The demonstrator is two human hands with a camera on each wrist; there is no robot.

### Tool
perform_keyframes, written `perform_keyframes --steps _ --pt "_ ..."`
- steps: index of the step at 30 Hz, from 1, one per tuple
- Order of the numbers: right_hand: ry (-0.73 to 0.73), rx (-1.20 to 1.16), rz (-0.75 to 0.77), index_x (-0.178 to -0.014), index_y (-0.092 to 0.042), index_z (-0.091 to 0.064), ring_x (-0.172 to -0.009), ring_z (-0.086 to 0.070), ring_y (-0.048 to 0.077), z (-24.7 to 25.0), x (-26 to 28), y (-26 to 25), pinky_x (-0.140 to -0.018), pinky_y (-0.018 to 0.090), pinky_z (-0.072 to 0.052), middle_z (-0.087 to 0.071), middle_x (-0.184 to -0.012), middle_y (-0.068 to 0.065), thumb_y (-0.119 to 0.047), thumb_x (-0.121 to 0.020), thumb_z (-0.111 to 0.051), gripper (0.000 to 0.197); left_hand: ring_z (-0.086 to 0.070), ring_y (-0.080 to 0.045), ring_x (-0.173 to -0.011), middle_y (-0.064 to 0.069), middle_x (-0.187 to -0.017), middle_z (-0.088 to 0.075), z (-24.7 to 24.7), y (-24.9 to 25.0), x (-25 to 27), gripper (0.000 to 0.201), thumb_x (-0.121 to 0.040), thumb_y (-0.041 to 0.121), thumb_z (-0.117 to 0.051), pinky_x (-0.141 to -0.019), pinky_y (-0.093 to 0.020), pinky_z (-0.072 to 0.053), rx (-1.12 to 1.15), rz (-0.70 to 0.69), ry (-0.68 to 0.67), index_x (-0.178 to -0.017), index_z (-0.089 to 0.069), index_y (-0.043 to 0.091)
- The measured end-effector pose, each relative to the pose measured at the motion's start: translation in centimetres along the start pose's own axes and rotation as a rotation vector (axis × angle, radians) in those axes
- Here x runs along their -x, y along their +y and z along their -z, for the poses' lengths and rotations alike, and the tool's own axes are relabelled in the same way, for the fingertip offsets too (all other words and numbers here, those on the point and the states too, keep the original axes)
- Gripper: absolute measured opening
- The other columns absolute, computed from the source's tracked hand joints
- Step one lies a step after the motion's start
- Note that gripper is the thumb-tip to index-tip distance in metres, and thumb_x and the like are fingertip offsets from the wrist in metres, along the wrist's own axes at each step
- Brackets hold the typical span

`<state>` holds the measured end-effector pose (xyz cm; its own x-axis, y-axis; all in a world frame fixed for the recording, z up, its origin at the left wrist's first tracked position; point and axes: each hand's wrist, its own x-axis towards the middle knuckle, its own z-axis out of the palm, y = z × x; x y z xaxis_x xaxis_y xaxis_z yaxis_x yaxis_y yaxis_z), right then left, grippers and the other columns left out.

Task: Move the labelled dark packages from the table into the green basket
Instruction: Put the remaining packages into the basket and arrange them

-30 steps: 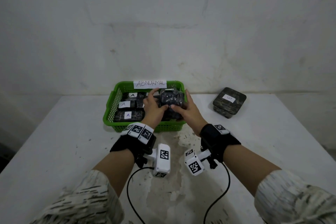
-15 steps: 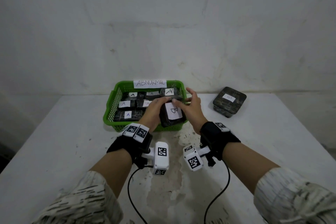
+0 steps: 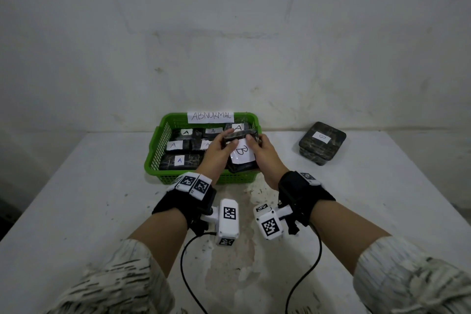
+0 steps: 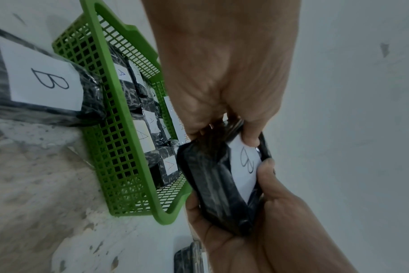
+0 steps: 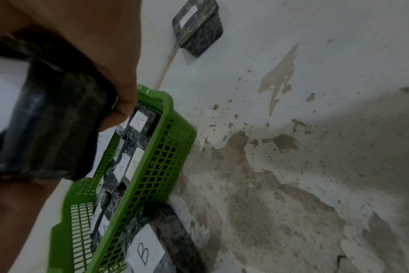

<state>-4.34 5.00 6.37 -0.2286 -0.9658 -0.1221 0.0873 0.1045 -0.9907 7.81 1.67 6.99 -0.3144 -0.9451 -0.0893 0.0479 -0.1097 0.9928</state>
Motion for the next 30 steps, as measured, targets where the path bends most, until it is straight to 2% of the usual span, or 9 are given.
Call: perform_keyframes --steps 4,10,13,17,19,22,24,27,30 --pt "-0.033 -0.039 -0.001 -0.134 -0.014 -0.047 -0.119 -0.058 0.020 0.5 -0.3 0.3 -0.103 0.050 -0.046 -0.060 -0.130 0.004 -0.030 -0.094 -0.060 0.045 -0.055 -0.024 -0.120 -0.010 -0.134 -0.054 0.2 0.2 0.3 0.048 -0.094 0.021 -0.055 -0.101 -0.047 -0.046 0.056 0.026 -0.026 -0.140 -0.042 0.018" --pt "-0.082 -0.102 -0.021 -0.132 -0.013 -0.049 -0.119 -0.060 0.026 0.7 -0.6 0.5 -0.105 0.048 -0.044 -0.063 -0.128 0.008 -0.022 -0.093 -0.062 0.043 -0.048 -0.022 -0.128 -0.008 -0.143 -0.045 0.1 0.0 0.4 0.050 -0.096 0.013 -0.050 -0.104 -0.039 -0.044 0.092 0.016 -0.025 -0.144 -0.036 0.018" --pt "-0.189 -0.123 -0.050 -0.133 -0.011 -0.048 -0.119 -0.059 0.028 1.2 -0.4 0.4 -0.104 0.044 -0.046 -0.062 -0.129 0.010 -0.008 -0.089 -0.065 0.047 -0.052 -0.020 -0.123 -0.006 -0.141 -0.047 0.3 0.2 0.4 0.051 -0.096 0.013 -0.050 -0.096 -0.032 -0.046 0.142 0.032 0.002 -0.145 -0.034 0.015" --pt "-0.124 -0.128 -0.027 -0.135 -0.008 -0.045 -0.118 -0.060 0.030 1.1 -0.2 0.3 -0.103 0.044 -0.047 -0.062 -0.128 0.013 -0.004 -0.088 -0.065 0.051 -0.056 -0.019 -0.114 -0.008 -0.136 -0.052 0.2 -0.2 0.8 0.056 -0.095 0.008 -0.050 -0.073 -0.018 -0.054 0.186 0.059 -0.046 -0.146 -0.030 0.017" --pt "-0.109 -0.137 -0.035 -0.138 -0.009 -0.042 -0.116 -0.062 0.028 1.0 -0.1 0.1 -0.101 0.042 -0.049 -0.062 -0.128 0.012 -0.006 -0.089 -0.065 0.055 -0.057 -0.020 -0.109 -0.011 -0.133 -0.053 0.2 -0.5 0.8 0.056 -0.095 0.002 -0.048 -0.070 -0.017 -0.055 0.167 0.057 -0.029 -0.145 -0.031 0.016" --pt "-0.135 -0.198 -0.076 -0.139 -0.018 -0.043 -0.110 -0.064 0.024 0.9 0.2 -0.2 -0.092 0.045 -0.054 -0.062 -0.129 0.007 -0.021 -0.095 -0.058 0.045 -0.055 -0.029 -0.115 -0.018 -0.134 -0.051 0.8 -0.8 0.6 0.054 -0.093 -0.001 -0.050 -0.088 -0.035 -0.053 0.117 0.036 0.043 -0.142 -0.035 0.017" --pt "-0.125 -0.225 -0.096 -0.134 -0.024 -0.044 -0.109 -0.061 0.027 1.1 0.3 -0.5 -0.086 0.052 -0.052 -0.059 -0.128 0.006 -0.029 -0.100 -0.048 0.035 -0.054 -0.029 -0.114 -0.016 -0.132 -0.049 1.1 -0.9 0.3 0.053 -0.092 -0.001 -0.052 -0.090 -0.042 -0.052 0.027 0.022 0.070 -0.139 -0.037 0.019" --pt "-0.131 -0.168 -0.059 -0.124 -0.031 -0.043 -0.105 -0.061 0.029 1.2 0.5 -0.9 -0.087 0.059 -0.049 -0.056 -0.127 0.010 -0.031 -0.100 -0.046 0.024 -0.059 -0.024 -0.102 -0.009 -0.119 -0.057 0.8 -0.4 0.4 0.042 -0.096 0.008 -0.047 -0.068 -0.029 -0.055 0.076 0.069 0.008 -0.136 -0.043 0.021" --pt "-0.157 -0.093 -0.035 -0.129 -0.038 -0.038 -0.111 -0.058 0.022 0.7 0.5 -1.1 -0.086 0.047 -0.049 -0.051 -0.132 0.004 -0.033 -0.100 -0.047 0.031 -0.059 -0.019 -0.088 -0.002 -0.106 -0.060 0.3 0.0 0.5 0.036 -0.101 0.028 -0.036 -0.064 -0.028 -0.049 0.179 0.114 -0.014 -0.134 -0.047 0.018"
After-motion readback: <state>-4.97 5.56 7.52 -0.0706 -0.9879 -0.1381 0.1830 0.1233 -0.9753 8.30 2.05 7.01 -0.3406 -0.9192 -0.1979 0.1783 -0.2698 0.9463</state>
